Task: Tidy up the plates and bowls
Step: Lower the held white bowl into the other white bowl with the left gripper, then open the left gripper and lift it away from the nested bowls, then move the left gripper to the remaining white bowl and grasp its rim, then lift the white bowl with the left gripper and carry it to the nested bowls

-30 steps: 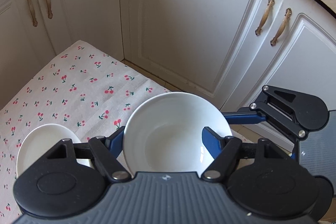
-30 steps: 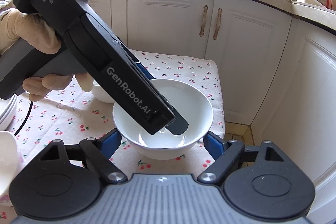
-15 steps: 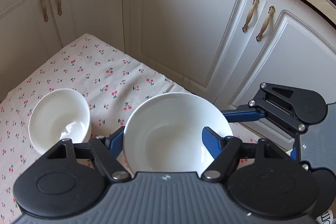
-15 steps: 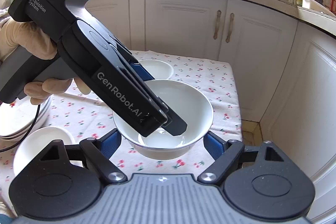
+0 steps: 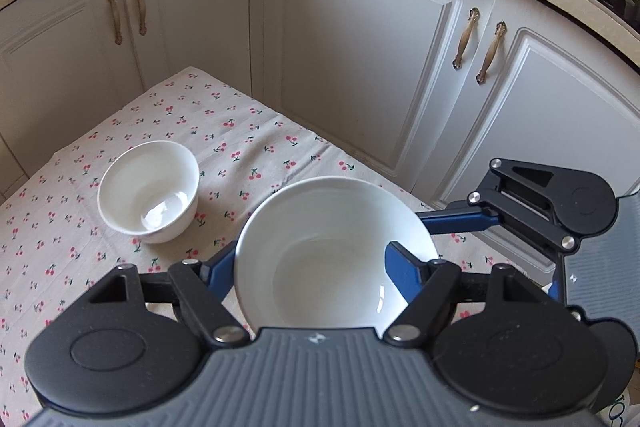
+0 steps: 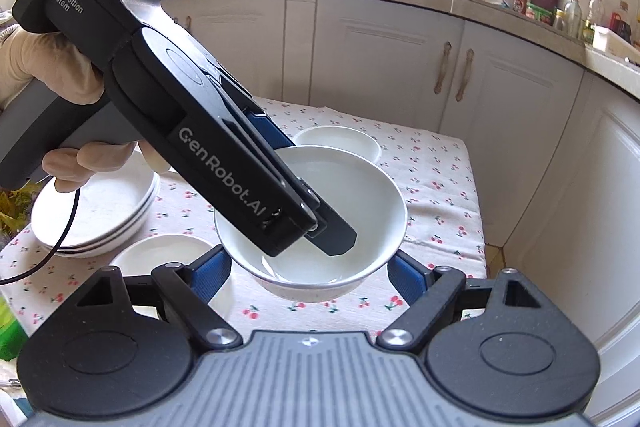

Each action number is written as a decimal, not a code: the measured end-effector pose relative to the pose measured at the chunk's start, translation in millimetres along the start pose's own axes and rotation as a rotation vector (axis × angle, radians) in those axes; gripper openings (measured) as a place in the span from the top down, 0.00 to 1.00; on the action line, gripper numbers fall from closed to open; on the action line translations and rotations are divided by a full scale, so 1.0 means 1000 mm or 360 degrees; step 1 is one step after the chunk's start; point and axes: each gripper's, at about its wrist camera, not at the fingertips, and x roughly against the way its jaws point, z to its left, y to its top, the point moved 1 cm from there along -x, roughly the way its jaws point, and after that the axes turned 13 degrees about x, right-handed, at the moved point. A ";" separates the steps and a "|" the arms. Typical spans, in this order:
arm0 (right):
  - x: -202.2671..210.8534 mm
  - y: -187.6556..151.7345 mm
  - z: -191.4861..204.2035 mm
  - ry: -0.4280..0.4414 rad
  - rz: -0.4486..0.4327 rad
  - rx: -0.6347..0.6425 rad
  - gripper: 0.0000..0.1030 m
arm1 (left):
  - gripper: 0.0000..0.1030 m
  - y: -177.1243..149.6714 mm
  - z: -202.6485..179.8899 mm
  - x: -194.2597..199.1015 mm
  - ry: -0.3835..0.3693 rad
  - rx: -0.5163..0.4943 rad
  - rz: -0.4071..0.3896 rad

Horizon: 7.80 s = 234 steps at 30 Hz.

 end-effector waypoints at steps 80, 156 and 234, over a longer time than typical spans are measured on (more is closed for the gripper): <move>-0.009 -0.001 0.075 0.0208 0.0046 0.0026 0.00 | 0.13 -0.086 0.045 0.029 0.0014 0.0116 -0.0031; -0.197 0.047 -0.067 0.0127 0.0069 0.0088 0.13 | 0.26 0.059 0.171 -0.105 0.0076 0.0251 -0.0084; -0.015 0.029 0.046 0.0131 -0.0008 0.0233 0.15 | 0.29 -0.054 0.051 0.049 0.0065 0.0226 -0.0211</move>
